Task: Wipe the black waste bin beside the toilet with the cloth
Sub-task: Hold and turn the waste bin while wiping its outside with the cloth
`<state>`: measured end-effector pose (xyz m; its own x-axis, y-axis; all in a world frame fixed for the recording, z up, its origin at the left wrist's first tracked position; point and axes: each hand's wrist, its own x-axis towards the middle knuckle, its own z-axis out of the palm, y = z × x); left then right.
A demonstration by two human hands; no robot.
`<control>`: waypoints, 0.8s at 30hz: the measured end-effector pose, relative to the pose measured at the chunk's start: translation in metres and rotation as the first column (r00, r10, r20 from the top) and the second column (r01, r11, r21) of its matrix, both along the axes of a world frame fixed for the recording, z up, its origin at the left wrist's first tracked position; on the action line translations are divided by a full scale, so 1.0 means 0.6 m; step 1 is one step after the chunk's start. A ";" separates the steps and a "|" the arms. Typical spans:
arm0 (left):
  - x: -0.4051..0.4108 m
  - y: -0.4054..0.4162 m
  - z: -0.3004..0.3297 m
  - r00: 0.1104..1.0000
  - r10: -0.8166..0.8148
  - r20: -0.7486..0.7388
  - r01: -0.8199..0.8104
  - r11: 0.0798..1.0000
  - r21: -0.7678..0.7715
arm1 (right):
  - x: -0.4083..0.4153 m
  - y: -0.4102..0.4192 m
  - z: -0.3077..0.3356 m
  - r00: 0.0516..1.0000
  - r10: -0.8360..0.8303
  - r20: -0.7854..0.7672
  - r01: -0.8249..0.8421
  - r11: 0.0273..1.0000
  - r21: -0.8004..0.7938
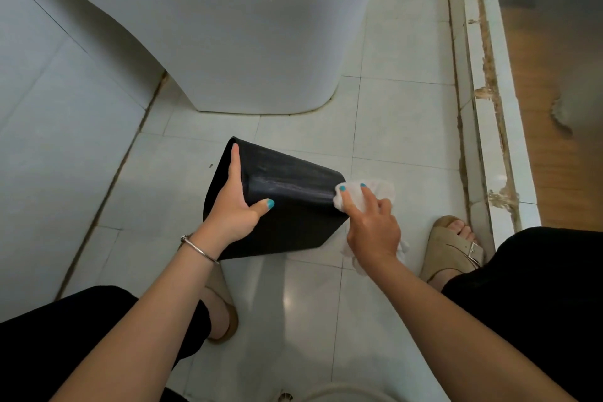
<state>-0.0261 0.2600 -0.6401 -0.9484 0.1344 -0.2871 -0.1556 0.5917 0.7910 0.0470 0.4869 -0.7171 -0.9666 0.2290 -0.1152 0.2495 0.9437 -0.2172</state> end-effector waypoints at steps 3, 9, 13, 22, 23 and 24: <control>0.005 0.005 0.002 1.000 0.009 -0.002 -0.009 1.000 -0.019 | -0.003 -0.008 0.001 0.995 -0.095 0.024 0.095 0.995 -0.037; 0.017 0.020 0.012 0.997 -0.070 -0.015 0.069 0.997 -0.046 | -0.024 -0.067 0.048 0.994 -0.032 -0.105 0.020 0.993 -0.113; 0.016 0.018 0.011 0.994 -0.109 -0.017 0.108 0.993 -0.052 | -0.041 -0.091 0.082 0.953 0.087 -0.290 -0.148 0.969 -0.197; 0.011 0.034 0.013 0.990 -0.142 -0.005 0.142 0.989 -0.028 | -0.046 -0.059 0.058 0.952 -0.268 -0.151 0.111 0.755 -0.646; 0.009 0.032 0.014 0.989 -0.148 -0.002 0.148 0.989 -0.024 | -0.045 -0.055 0.058 0.971 -0.213 -0.108 0.112 0.803 -0.585; 0.007 0.030 0.014 0.989 -0.151 0.002 0.151 0.988 -0.020 | -0.043 -0.050 0.056 0.986 -0.155 -0.064 0.097 0.839 -0.536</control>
<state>-0.0221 0.2778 -0.6314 -0.9175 0.2702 -0.2919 -0.0640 0.6239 0.7788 0.0211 0.4571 -0.6836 -0.9465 0.2815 -0.1576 0.3075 0.6398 -0.7044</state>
